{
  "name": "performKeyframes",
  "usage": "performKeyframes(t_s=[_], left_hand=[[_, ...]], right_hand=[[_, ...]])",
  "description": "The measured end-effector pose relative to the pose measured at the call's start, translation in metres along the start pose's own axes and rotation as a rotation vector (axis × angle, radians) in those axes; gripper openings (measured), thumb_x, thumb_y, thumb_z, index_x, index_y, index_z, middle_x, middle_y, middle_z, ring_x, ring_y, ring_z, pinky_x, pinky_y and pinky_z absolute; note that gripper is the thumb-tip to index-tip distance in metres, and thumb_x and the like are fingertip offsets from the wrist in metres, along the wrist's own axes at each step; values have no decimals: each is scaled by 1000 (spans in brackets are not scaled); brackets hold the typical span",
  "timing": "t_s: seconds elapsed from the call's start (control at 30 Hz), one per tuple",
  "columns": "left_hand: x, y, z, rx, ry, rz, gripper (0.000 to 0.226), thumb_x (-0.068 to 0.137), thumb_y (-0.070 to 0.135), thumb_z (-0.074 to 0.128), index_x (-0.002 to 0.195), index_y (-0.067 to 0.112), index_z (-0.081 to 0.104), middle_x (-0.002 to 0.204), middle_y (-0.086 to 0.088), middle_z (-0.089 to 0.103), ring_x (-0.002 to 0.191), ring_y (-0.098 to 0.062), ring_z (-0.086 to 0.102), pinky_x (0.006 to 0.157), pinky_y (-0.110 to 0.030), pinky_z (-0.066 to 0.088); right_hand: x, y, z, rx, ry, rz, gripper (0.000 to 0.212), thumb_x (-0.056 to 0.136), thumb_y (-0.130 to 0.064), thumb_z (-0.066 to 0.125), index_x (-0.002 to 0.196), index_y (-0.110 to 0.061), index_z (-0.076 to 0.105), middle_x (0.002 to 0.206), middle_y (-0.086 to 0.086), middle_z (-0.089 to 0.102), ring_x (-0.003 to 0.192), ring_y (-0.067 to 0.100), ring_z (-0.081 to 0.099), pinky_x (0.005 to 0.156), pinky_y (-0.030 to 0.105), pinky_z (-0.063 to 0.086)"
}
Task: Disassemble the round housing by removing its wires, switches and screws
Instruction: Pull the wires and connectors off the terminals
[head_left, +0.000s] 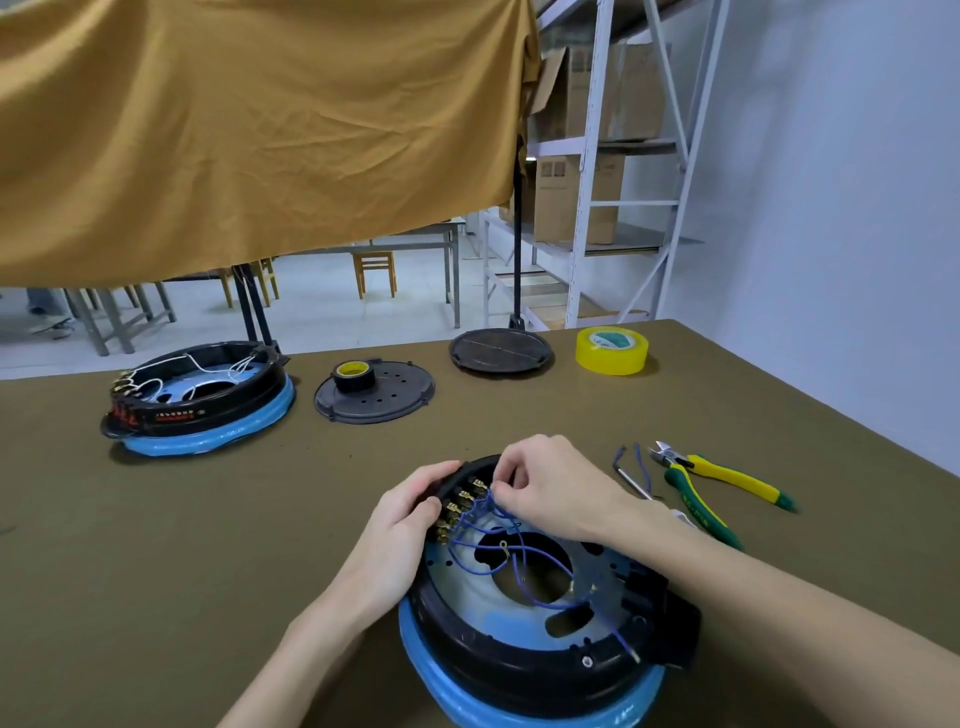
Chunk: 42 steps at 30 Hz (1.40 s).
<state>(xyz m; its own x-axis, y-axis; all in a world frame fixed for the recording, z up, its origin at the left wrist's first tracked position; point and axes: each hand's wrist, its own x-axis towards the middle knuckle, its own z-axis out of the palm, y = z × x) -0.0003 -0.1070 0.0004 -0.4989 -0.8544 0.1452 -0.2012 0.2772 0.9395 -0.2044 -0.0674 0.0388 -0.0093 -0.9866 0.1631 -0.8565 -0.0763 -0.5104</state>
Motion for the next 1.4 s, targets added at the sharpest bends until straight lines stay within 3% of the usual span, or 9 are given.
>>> performKeyframes(t_s=[0.13, 0.2, 0.37, 0.53, 0.7, 0.93, 1.1, 1.3, 1.4], left_hand=[[-2, 1, 1, -5, 18, 9, 48, 108, 4, 37, 136, 35, 61, 131, 16, 68, 122, -2, 62, 102, -27, 48], [-2, 1, 1, -4, 16, 12, 48, 107, 3, 39, 136, 34, 62, 130, 17, 68, 121, -2, 62, 102, -27, 48], [-1, 2, 0, 3, 11, 11, 48, 107, 4, 41, 137, 36, 61, 131, 19, 68, 122, -1, 62, 101, -26, 48], [0, 0, 0, -16, 16, -7, 49, 107, 3, 40, 134, 36, 63, 129, 18, 69, 122, -4, 63, 105, -33, 49], [4, -5, -1, -38, 22, -24, 48, 106, 2, 41, 130, 35, 66, 125, 13, 72, 120, -9, 65, 106, -41, 49], [5, -4, 2, -72, 25, -42, 48, 106, 1, 40, 129, 33, 68, 123, 12, 73, 117, -11, 68, 101, -36, 51], [2, -1, 2, -72, 11, -48, 46, 108, 4, 40, 134, 32, 65, 125, 15, 72, 117, -5, 67, 99, -29, 50], [0, 3, 2, -63, 16, -61, 46, 108, 4, 41, 138, 31, 63, 132, 16, 69, 122, 0, 62, 101, -22, 47], [0, 5, 0, -31, 21, -65, 45, 106, 6, 45, 137, 34, 63, 128, 19, 70, 117, 4, 64, 95, -17, 49]], right_hand=[[11, -3, -5, 73, -80, -11, 21, 89, -19, 56, 84, -17, 76, 67, -2, 73, 61, 8, 63, 62, 32, 55], [12, -2, -5, 113, -76, 2, 21, 91, -23, 57, 81, -18, 75, 67, -3, 73, 56, 5, 61, 58, 31, 53], [17, -4, -2, 35, -75, -5, 17, 88, -36, 70, 75, -25, 70, 69, -9, 70, 68, 5, 65, 69, 34, 58], [21, -9, -3, -3, -122, 25, 21, 90, -26, 66, 73, -15, 72, 67, 3, 73, 69, 20, 69, 68, 40, 59], [8, -2, 7, 145, -115, 95, 18, 87, -20, 63, 75, -11, 71, 63, 1, 68, 59, 12, 57, 68, 42, 56], [5, 1, 6, 299, -51, 129, 17, 88, -21, 69, 74, -13, 73, 65, 4, 72, 58, 8, 60, 68, 33, 54], [4, 3, 0, 367, -82, 149, 17, 89, -23, 70, 78, -12, 75, 57, -7, 67, 56, 4, 56, 65, 25, 46], [5, 0, -4, 348, -106, 207, 21, 89, -28, 72, 74, -14, 74, 57, -6, 65, 57, 9, 52, 64, 27, 43], [5, -2, -5, 295, -100, 193, 20, 90, -28, 72, 73, -16, 72, 55, -8, 64, 55, 8, 53, 63, 27, 44]])
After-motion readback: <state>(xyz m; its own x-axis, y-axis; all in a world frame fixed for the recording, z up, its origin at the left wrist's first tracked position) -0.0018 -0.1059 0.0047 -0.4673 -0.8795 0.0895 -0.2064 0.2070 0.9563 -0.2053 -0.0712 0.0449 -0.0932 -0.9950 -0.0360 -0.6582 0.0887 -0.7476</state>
